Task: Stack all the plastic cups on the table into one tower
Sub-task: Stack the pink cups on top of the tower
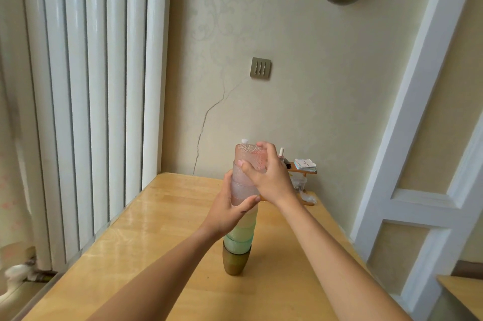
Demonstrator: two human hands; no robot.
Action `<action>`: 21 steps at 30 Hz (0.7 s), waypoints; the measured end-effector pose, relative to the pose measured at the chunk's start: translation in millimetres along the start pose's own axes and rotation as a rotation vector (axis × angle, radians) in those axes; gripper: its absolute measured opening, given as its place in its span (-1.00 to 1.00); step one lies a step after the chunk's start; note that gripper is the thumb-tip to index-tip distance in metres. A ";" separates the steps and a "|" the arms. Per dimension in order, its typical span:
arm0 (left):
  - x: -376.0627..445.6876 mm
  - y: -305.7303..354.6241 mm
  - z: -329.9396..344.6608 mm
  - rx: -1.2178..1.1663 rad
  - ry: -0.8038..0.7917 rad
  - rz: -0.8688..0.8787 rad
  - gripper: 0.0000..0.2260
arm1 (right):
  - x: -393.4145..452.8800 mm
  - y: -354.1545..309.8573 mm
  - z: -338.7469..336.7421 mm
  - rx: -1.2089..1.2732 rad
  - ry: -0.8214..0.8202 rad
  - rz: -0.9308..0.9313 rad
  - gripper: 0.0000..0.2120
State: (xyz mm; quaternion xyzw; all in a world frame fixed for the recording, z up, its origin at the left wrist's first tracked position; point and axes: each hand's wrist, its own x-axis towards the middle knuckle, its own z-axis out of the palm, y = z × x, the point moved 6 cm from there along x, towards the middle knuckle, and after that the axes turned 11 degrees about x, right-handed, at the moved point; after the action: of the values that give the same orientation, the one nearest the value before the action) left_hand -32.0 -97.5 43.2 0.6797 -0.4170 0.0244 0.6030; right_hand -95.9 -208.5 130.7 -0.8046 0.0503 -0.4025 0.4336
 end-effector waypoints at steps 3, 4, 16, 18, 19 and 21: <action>-0.1 3.0 -0.7 0.009 -0.002 0.007 -0.37 | -0.7 4.8 0.0 0.096 -0.049 0.001 -0.34; 0.1 4.5 -0.8 0.005 -0.005 0.008 -0.37 | -0.6 6.0 -0.5 0.116 -0.060 0.000 -0.33; -15.8 -17.8 3.7 0.081 -0.267 -0.073 -0.21 | -19.9 24.4 6.0 0.207 -0.182 0.060 -0.03; -27.7 -37.8 8.5 0.100 -0.316 -0.120 -0.16 | -35.7 41.2 11.2 0.198 -0.202 0.096 -0.03; -34.3 -48.2 11.1 0.113 -0.338 -0.138 -0.13 | -46.3 51.3 14.5 0.176 -0.213 0.110 -0.08; -45.9 -67.0 16.4 0.143 -0.372 -0.152 -0.10 | -71.5 74.9 21.8 0.113 -0.247 0.145 -0.22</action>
State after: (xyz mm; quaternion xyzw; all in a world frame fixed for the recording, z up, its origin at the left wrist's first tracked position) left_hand -29.7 -91.6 -39.3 0.7430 -0.4658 -0.1176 0.4660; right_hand -108.7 -209.8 25.7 -0.8166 0.0321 -0.2703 0.5089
